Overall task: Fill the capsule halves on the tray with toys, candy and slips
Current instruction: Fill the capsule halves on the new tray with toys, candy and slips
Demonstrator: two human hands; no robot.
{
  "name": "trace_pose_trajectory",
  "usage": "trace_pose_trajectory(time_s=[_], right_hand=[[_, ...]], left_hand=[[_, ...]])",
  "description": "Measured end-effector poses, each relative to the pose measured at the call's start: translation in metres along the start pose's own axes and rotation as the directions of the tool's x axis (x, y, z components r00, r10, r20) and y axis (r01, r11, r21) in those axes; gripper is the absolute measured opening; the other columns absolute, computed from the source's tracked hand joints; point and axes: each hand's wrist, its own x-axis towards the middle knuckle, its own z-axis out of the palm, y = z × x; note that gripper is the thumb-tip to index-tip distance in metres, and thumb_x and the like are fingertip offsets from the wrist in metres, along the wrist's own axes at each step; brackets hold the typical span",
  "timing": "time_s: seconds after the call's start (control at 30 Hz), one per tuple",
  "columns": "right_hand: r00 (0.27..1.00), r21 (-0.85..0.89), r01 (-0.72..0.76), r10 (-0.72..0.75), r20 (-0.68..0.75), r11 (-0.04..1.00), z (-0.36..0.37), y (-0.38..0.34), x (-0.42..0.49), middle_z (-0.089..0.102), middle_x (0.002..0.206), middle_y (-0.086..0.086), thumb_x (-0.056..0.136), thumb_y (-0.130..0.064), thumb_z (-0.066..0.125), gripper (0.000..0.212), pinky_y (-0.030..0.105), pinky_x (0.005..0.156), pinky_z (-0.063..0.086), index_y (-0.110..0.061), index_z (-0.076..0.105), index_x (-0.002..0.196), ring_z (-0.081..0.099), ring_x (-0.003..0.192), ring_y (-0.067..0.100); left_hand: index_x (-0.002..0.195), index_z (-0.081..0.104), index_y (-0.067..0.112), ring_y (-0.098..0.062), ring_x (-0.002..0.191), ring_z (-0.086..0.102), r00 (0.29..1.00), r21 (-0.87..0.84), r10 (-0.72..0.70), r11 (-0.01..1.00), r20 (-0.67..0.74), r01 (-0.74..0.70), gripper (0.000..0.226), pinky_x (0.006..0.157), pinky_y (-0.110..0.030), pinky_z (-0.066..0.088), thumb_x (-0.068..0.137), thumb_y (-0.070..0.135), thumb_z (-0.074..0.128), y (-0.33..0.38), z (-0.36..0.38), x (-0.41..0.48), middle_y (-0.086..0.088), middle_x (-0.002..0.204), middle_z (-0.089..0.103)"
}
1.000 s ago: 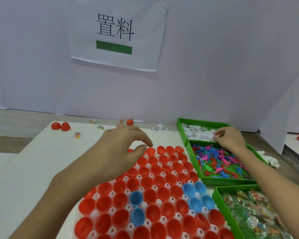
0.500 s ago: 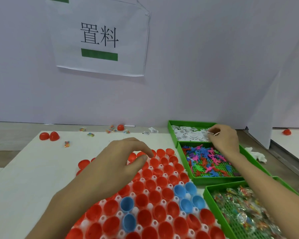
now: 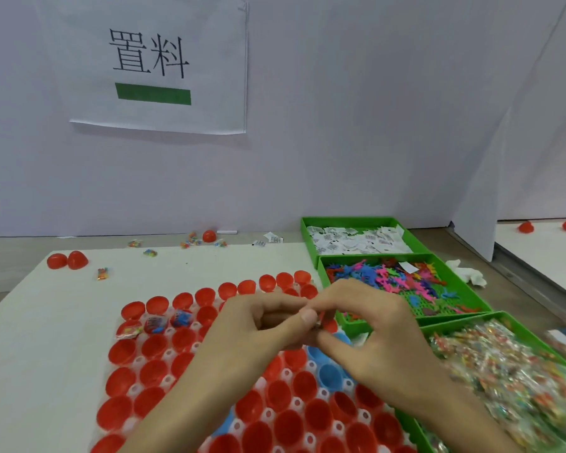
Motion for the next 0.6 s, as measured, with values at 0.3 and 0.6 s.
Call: trace_pose_trajectory(time_s=[0.3,0.6], right_hand=[[0.933,-0.120,-0.328,0.302,-0.198,0.937,-0.041,0.056,-0.012,0.069,0.092,-0.025,0.087,-0.022,0.075,0.020,0.007,0.076,0.045,-0.041,0.071,0.093,0.063,0.092,-0.003],[0.767,-0.468,-0.551,0.640,0.040,0.690,-0.050,0.105,-0.019,0.059,0.119,-0.022,0.103,-0.040,0.049,0.026,0.045,0.110,0.037,-0.038,0.070,0.118,0.053,0.119,0.007]], left_hand=[[0.088,0.076,0.036,-0.019,0.067,0.073,0.994,-0.018,0.038,0.999,-0.102,-0.040,0.015,0.068,-0.019,0.057,0.082,0.024,0.069,0.008,-0.003,-0.001,-0.006,0.075,0.076],[0.083,0.078,0.026,-0.023,0.063,0.073,0.994,0.004,0.091,0.996,-0.057,-0.091,0.018,0.068,-0.021,0.057,0.086,0.011,0.068,0.012,0.010,-0.009,-0.008,0.076,0.075]])
